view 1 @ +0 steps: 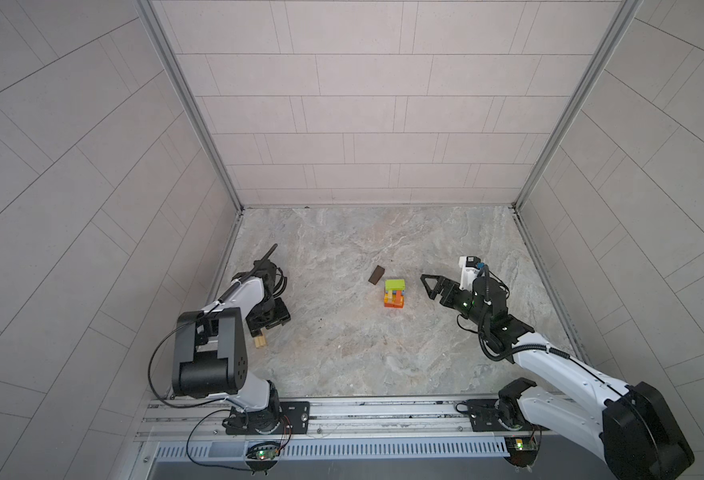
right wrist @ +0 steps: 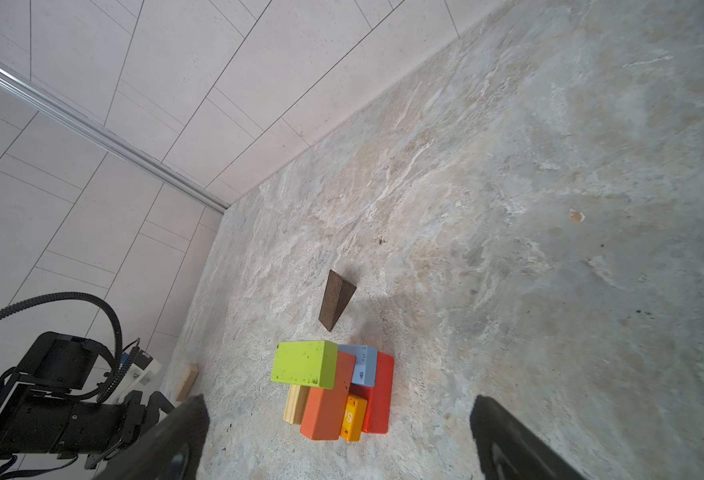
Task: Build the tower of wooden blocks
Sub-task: 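Lower the left gripper onto the small pale wood block and close on it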
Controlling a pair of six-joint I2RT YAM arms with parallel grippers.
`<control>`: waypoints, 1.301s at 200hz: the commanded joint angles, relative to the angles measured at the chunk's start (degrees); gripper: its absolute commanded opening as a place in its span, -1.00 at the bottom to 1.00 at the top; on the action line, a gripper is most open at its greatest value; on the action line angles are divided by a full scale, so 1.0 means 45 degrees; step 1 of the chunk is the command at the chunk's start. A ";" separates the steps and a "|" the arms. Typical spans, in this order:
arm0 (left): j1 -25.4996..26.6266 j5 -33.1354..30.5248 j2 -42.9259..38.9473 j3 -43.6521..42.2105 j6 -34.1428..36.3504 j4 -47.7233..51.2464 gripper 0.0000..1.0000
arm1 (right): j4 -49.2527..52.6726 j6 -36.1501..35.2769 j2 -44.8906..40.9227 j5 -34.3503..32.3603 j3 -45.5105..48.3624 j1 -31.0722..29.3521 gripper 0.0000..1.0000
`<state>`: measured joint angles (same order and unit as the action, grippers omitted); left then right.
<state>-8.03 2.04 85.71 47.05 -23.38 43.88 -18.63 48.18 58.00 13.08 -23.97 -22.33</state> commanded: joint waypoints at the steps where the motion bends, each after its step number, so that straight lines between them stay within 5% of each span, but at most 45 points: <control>1: -0.1019 0.0626 -0.0174 -0.0121 0.0854 -0.0674 0.41 | 0.0077 -0.0045 -0.0264 -0.0035 0.0111 0.0059 1.00; 38: -0.2465 0.0958 -0.0319 0.0188 0.1532 -0.0546 0.40 | 0.0064 -0.0046 -0.0178 -0.0019 0.0072 0.0079 1.00; 90: -0.2548 0.2135 -0.0432 0.0556 0.1804 -0.0364 0.40 | -0.0116 0.0015 0.0022 0.0021 0.0110 0.0155 0.99; 158: -0.3290 0.0344 -0.1125 0.2066 0.1289 0.1908 0.41 | -0.0254 0.0044 -0.0055 0.0070 0.0160 0.0157 0.99; 208: -0.4172 0.2401 -0.0906 0.1280 0.1682 0.0737 0.43 | -0.0330 0.0070 -0.0036 0.0125 0.0195 0.0140 0.99; 260: -0.4977 0.0575 -0.0307 0.0890 0.0361 0.0885 0.45 | -0.0621 0.0197 0.0276 0.0209 0.0206 0.0138 0.99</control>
<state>-28.71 8.64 84.01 52.86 -18.26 47.00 -19.57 48.10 58.65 13.61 -23.90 -21.80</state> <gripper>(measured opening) 0.726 0.997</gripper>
